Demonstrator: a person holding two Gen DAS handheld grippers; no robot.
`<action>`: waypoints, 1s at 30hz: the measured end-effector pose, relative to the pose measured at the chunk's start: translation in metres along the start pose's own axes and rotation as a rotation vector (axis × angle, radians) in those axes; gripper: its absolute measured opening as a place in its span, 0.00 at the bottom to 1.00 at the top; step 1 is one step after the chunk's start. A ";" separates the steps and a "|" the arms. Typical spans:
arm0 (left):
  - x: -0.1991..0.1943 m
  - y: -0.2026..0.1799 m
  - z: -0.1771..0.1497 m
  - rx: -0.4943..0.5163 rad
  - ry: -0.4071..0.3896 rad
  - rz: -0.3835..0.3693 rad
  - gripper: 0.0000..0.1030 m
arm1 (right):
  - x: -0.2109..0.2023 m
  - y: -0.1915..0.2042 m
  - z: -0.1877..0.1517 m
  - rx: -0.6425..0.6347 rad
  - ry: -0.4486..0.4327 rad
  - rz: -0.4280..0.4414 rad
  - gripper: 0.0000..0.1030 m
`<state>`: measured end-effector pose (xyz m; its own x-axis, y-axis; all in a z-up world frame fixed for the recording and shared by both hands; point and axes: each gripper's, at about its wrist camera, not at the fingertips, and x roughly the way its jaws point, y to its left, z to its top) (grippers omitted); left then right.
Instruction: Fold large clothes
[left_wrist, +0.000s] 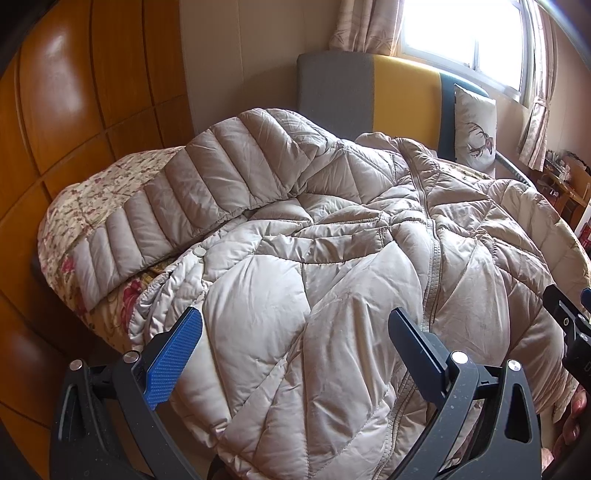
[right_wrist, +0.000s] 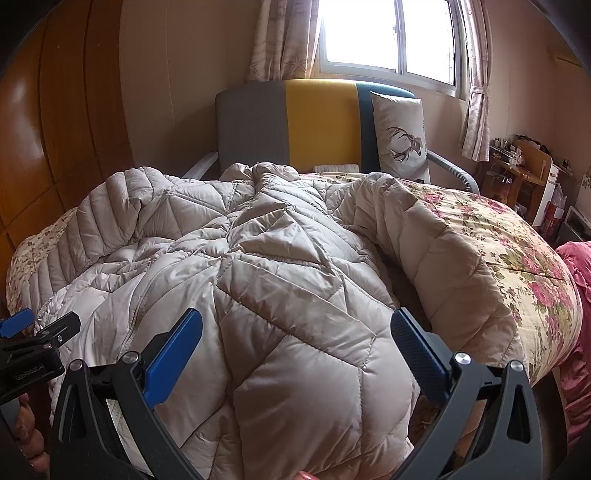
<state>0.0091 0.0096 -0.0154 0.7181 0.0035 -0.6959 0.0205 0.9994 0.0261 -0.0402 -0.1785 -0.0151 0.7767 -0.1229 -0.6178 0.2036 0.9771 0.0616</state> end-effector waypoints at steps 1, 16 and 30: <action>0.000 0.000 0.000 -0.001 0.001 0.000 0.97 | 0.000 0.000 0.000 -0.002 0.002 0.001 0.98; 0.003 0.001 -0.001 -0.006 0.015 -0.004 0.97 | 0.003 0.001 0.000 -0.007 0.015 0.011 0.98; 0.004 0.001 -0.003 -0.008 0.021 -0.002 0.97 | 0.005 0.001 -0.001 -0.009 0.015 0.017 0.98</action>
<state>0.0101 0.0109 -0.0208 0.7034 0.0022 -0.7108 0.0162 0.9997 0.0191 -0.0367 -0.1776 -0.0189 0.7707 -0.1034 -0.6287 0.1851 0.9805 0.0656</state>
